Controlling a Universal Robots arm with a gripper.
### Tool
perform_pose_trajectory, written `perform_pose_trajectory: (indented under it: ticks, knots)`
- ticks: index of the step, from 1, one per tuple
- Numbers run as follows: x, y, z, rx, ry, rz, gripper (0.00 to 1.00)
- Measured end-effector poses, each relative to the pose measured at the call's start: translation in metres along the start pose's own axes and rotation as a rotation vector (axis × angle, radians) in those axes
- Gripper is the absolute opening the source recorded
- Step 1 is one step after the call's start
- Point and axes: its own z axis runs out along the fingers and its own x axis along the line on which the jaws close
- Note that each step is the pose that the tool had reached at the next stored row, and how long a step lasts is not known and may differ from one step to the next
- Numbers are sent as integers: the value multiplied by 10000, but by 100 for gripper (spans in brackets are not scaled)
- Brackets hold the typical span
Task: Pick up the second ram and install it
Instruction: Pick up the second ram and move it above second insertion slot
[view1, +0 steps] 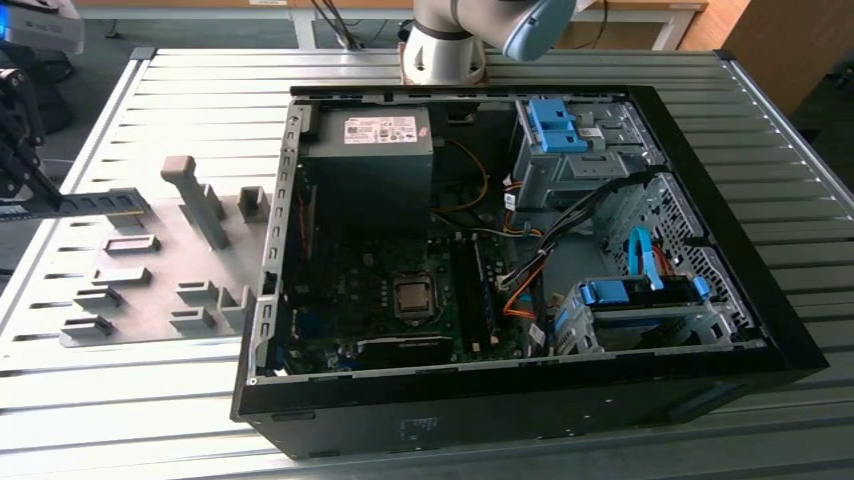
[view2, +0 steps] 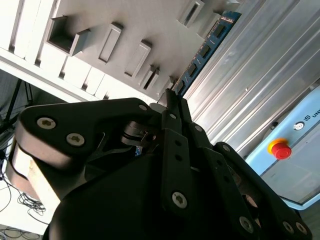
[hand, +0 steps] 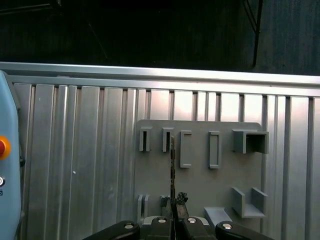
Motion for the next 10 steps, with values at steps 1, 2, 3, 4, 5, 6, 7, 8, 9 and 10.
perform_pose_trajectory:
  ticks: [1,2,3,4,5,6,7,8,9,10]
  knots:
    - [0,0,-9,0,0,0,14]
    - [0,0,-17,0,0,0,14]
    - [0,0,-26,0,0,0,14]
    - [0,0,-35,0,0,0,14]
    - [0,0,-44,-1,0,0,14]
    - [0,1,-54,0,-1,-1,14]
    - [0,1,-65,0,-1,0,14]
    - [0,1,-76,1,-1,0,14]
    - [0,1,-87,-1,0,0,14]
    - [0,1,-97,1,-1,0,14]
